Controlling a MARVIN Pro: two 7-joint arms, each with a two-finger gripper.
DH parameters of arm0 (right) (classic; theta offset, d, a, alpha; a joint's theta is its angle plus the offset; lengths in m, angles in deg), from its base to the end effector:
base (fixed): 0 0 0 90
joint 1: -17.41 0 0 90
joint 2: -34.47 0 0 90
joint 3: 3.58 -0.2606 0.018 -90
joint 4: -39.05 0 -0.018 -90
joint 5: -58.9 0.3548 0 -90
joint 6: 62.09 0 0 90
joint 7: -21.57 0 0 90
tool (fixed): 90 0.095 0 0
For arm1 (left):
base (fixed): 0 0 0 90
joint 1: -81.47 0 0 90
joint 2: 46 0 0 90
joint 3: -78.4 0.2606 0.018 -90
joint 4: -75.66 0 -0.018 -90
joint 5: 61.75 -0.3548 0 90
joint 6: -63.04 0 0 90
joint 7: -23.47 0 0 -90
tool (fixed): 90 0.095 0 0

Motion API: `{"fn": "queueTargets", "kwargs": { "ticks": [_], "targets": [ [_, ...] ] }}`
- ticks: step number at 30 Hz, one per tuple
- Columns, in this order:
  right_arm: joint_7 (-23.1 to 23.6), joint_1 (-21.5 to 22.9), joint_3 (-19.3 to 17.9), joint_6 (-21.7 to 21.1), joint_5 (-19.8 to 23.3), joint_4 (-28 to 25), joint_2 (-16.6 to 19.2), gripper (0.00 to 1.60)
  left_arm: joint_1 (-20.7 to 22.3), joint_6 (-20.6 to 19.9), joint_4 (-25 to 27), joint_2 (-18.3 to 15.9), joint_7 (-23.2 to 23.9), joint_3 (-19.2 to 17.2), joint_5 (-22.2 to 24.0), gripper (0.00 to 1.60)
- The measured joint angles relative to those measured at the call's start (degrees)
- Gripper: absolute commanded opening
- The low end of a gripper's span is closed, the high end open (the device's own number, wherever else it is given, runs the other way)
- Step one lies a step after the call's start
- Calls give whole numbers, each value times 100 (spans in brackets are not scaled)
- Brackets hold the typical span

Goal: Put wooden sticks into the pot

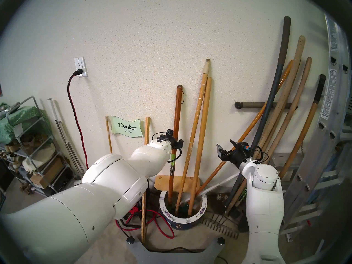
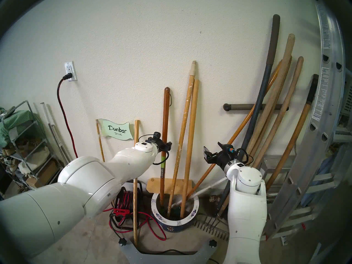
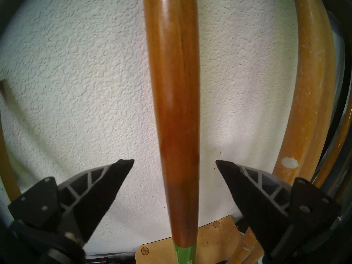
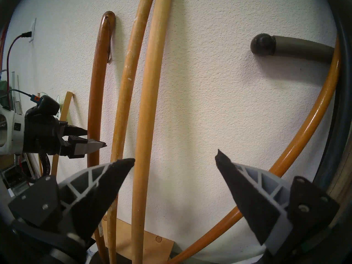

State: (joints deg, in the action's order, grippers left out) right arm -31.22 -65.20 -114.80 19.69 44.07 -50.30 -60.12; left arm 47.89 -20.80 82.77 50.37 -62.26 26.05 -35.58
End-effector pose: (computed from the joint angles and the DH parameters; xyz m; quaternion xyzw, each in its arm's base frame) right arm 0.4731 -0.0876 -0.2580 -0.7420 -0.1243 -0.6558 0.0618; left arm 0.6104 -0.1211 -0.3421 0.8136 -0.1458 0.5586 0.0689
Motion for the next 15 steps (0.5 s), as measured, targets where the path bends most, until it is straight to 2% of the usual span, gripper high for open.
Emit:
{"fn": "queueTargets", "kwargs": {
  "ticks": [15],
  "targets": [
    [0, 0, 0, 0, 0, 0, 0, 160, -87, 334, 38, -55, 56, -35, 16, 160]
  ]
}}
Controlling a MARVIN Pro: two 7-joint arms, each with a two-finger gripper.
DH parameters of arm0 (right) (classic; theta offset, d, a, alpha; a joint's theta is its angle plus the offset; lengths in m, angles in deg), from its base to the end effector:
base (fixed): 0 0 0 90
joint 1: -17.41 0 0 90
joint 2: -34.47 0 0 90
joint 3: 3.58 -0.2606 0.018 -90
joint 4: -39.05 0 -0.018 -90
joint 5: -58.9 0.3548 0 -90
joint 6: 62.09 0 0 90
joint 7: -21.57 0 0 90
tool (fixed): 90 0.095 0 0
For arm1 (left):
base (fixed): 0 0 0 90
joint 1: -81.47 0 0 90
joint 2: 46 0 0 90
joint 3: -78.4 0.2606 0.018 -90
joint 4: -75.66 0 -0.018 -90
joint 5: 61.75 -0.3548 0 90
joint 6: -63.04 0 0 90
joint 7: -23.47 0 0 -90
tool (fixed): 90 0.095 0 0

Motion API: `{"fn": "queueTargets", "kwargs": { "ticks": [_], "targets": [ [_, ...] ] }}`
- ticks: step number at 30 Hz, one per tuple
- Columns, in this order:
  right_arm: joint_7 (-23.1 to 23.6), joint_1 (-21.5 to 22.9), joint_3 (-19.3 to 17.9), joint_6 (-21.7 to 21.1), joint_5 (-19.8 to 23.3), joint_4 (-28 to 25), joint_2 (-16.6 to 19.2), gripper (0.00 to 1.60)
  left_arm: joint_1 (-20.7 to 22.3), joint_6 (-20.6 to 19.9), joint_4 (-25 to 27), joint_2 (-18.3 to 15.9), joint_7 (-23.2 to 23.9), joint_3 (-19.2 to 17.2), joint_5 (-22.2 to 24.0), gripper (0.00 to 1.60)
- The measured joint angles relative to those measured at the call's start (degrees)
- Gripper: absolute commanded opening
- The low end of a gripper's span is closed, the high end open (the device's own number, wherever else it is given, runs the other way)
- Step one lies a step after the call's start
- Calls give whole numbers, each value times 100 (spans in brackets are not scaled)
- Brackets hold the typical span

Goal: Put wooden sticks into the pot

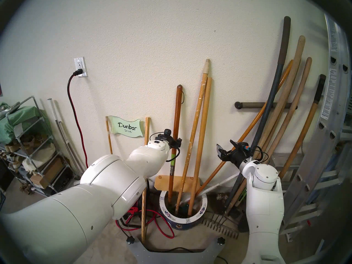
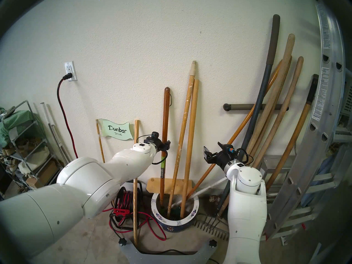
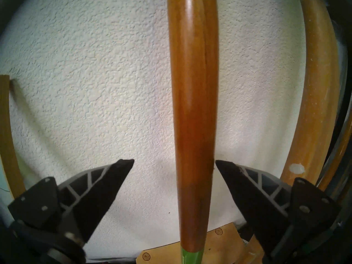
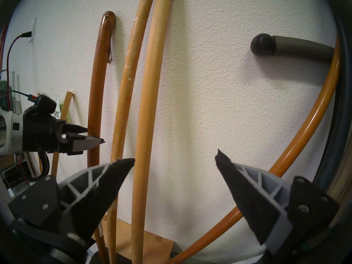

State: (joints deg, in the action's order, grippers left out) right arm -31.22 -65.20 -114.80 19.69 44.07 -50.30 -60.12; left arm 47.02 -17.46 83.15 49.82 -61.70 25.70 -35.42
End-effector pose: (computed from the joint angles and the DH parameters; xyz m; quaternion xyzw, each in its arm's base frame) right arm 0.4731 -0.0876 -0.2580 -0.7420 -0.1243 -0.6558 0.0618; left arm 0.6086 -0.1175 -0.3444 0.8001 -0.1427 0.5778 0.0757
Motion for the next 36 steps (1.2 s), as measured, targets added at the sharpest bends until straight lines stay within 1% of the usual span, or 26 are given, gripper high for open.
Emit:
{"fn": "queueTargets", "kwargs": {
  "ticks": [7, 17, 26, 36],
  "targets": [
    [0, 0, 0, 0, 0, 0, 0, 160, -72, 214, 13, 25, 10, 60, -71, 160],
    [0, 0, 0, 0, 0, 0, 0, 160, -187, 442, 193, -28, -140, -63, -3, 160],
    [0, 0, 0, 0, 0, 0, 0, 160, -386, 628, 567, -133, -190, -86, 7, 160],
    [0, 0, 0, 0, 0, 0, 0, 160, -621, 757, 1097, -274, -101, -40, -8, 160]
  ]
}}
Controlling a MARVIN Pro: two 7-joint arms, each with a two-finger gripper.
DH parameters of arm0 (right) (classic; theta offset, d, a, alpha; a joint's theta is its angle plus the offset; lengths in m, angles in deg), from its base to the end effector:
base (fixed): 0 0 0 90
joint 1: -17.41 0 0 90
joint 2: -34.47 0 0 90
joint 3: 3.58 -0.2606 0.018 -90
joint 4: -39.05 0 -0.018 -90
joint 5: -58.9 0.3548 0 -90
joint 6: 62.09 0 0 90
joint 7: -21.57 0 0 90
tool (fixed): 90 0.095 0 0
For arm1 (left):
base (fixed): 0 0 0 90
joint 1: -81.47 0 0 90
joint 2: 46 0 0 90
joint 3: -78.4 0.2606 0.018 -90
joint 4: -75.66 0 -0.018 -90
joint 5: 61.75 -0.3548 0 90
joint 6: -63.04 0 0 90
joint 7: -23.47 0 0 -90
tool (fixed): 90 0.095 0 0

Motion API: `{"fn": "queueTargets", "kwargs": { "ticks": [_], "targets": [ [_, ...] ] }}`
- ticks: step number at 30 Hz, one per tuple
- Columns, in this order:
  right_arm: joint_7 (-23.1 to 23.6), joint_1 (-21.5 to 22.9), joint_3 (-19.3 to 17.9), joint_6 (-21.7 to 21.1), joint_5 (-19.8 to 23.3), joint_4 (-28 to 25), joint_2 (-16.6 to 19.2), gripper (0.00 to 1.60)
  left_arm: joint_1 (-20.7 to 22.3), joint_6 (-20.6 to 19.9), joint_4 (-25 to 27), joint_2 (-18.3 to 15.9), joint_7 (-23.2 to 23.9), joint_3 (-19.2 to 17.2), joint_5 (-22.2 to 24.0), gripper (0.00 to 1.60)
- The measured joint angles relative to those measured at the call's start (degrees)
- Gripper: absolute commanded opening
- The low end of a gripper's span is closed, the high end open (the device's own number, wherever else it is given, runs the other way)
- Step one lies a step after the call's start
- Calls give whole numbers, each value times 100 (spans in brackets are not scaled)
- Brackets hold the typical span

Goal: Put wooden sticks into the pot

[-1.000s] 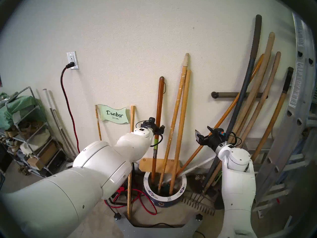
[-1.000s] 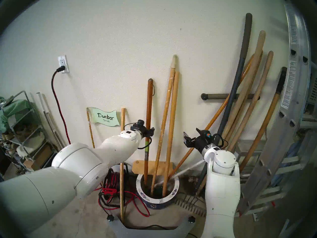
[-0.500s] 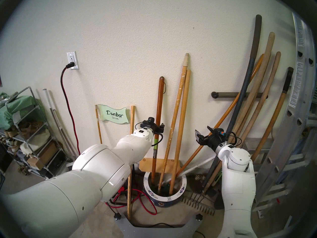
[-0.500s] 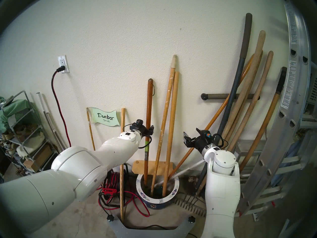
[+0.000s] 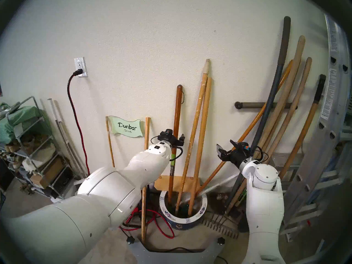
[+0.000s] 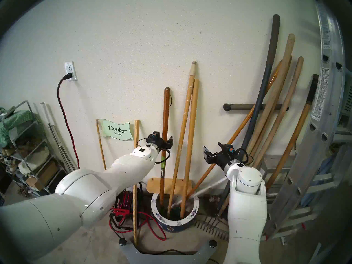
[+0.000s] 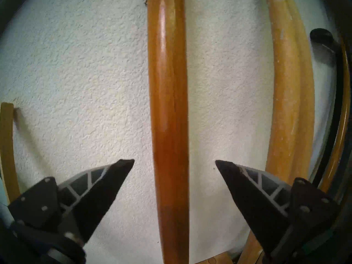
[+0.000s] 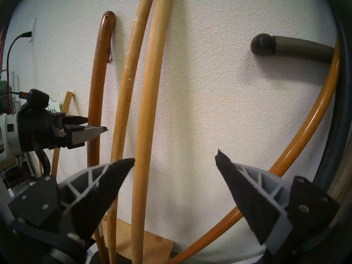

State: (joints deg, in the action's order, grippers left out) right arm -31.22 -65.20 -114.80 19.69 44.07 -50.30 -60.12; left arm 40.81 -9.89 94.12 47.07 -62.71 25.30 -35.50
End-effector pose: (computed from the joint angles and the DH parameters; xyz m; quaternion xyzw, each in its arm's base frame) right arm 0.4731 -0.0876 -0.2580 -0.7420 -0.1243 -0.6558 0.0618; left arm 0.6015 -0.1320 -0.3340 0.7409 -0.1368 0.6489 0.1063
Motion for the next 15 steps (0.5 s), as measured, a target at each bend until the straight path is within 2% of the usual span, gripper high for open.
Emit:
{"fn": "queueTargets", "kwargs": {
  "ticks": [15],
  "targets": [
    [0, 1, -1, 0, 0, 2, 0, 160, -462, 157, 739, -317, -67, -46, 15, 160]
  ]
}}
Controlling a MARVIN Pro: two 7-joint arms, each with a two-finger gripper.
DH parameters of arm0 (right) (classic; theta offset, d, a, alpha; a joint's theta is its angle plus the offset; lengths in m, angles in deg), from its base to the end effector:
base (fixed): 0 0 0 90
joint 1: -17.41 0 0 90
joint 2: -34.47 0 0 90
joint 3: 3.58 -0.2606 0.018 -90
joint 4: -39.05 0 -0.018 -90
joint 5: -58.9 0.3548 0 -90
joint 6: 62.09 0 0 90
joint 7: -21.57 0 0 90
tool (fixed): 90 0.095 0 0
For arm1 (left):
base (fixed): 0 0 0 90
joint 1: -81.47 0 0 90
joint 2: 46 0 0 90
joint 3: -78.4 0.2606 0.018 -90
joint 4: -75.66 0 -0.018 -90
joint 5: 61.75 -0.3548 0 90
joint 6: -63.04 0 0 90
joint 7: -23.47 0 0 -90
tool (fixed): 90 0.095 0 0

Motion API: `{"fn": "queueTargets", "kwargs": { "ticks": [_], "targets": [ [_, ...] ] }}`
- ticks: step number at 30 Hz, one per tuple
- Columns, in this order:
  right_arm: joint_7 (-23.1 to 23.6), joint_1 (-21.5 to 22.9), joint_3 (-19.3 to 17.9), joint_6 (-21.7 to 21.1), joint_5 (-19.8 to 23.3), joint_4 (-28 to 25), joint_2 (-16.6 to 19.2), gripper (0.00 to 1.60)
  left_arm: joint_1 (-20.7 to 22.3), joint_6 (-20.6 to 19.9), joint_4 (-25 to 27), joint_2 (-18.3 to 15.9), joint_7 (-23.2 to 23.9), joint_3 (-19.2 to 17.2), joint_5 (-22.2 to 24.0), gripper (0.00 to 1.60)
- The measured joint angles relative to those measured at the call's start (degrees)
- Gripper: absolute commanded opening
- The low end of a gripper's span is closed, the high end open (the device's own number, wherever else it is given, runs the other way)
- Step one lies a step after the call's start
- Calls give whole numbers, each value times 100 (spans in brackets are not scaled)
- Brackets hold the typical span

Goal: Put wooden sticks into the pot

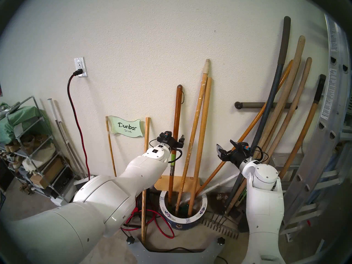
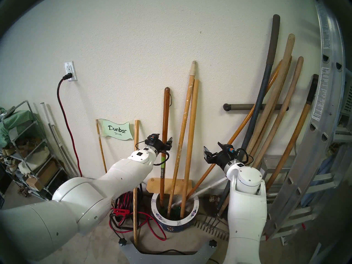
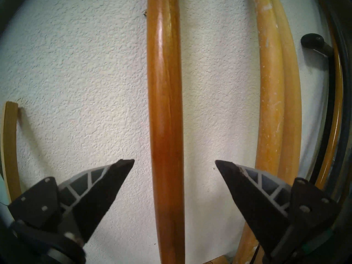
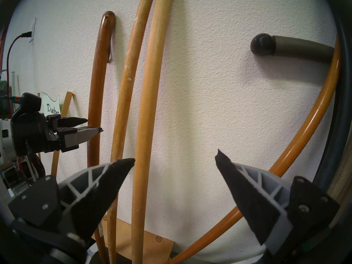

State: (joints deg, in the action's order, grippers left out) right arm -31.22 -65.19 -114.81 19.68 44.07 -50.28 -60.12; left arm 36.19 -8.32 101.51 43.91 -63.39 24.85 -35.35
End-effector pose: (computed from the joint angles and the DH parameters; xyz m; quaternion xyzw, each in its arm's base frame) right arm 0.4731 -0.0877 -0.2580 -0.7421 -0.1242 -0.6557 0.0618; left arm 0.5923 -0.1239 -0.3367 0.7233 -0.1278 0.6691 0.1134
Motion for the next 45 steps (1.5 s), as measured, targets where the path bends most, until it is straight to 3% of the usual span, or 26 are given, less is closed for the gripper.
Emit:
{"fn": "queueTargets", "kwargs": {
  "ticks": [13, 27, 34, 35, 41, 45],
  "targets": [
    [0, 0, 0, 0, 0, 1, 0, 160, -326, 209, 800, -181, -89, -70, 32, 160],
    [0, 0, 0, 0, 0, 1, 1, 160, -985, 243, 1727, -333, -120, 151, 33, 160],
    [0, 0, 0, 0, 0, 1, 1, 160, -985, 243, 1727, -333, -120, 151, 33, 160],
    [0, 0, 0, 0, 0, 1, 1, 160, -1362, 249, 2111, -495, -231, 226, 32, 160],
    [0, 0, 0, 0, 0, 1, 1, 160, -1362, 249, 2111, -495, -231, 226, 32, 160],
    [0, 0, 0, 0, 0, 2, 0, 160, -1548, 257, 2439, -586, -304, 261, 32, 160]
  ]
}}
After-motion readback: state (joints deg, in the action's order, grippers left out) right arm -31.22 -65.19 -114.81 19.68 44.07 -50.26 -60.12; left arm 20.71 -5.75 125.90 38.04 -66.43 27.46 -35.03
